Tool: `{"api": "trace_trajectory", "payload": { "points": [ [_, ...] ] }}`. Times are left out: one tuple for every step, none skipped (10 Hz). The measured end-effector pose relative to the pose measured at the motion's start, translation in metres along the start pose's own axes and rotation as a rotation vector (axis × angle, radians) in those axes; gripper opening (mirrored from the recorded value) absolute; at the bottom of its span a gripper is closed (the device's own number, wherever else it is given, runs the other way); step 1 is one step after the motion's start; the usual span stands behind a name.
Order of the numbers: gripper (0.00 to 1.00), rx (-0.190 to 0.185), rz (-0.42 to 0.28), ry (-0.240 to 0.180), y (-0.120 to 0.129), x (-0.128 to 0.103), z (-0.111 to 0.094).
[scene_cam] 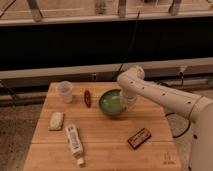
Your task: Drag the ceramic bowl in a circle
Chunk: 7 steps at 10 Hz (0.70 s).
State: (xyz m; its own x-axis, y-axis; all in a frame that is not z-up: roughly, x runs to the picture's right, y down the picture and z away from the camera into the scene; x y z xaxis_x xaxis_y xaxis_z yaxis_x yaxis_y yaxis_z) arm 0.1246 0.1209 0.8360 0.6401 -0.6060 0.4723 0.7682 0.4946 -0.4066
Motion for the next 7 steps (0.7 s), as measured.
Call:
{"api": "trace_trajectory", "payload": {
  "points": [
    [0.0,0.003,-0.022,-0.01,-0.001,-0.007,-0.001],
    [0.0,0.015,-0.056,-0.023,-0.002,-0.021,-0.003],
    [0.0,0.013,-0.081,-0.035,0.004,-0.032,-0.004],
    [0.0,0.011,-0.096,-0.047,0.01,-0.04,-0.004],
    [0.0,0.009,-0.105,-0.061,0.02,-0.046,-0.004],
    [0.0,0.001,-0.102,-0.07,0.031,-0.046,-0.004],
    [0.0,-0.008,-0.092,-0.077,0.045,-0.042,-0.004]
  ]
}}
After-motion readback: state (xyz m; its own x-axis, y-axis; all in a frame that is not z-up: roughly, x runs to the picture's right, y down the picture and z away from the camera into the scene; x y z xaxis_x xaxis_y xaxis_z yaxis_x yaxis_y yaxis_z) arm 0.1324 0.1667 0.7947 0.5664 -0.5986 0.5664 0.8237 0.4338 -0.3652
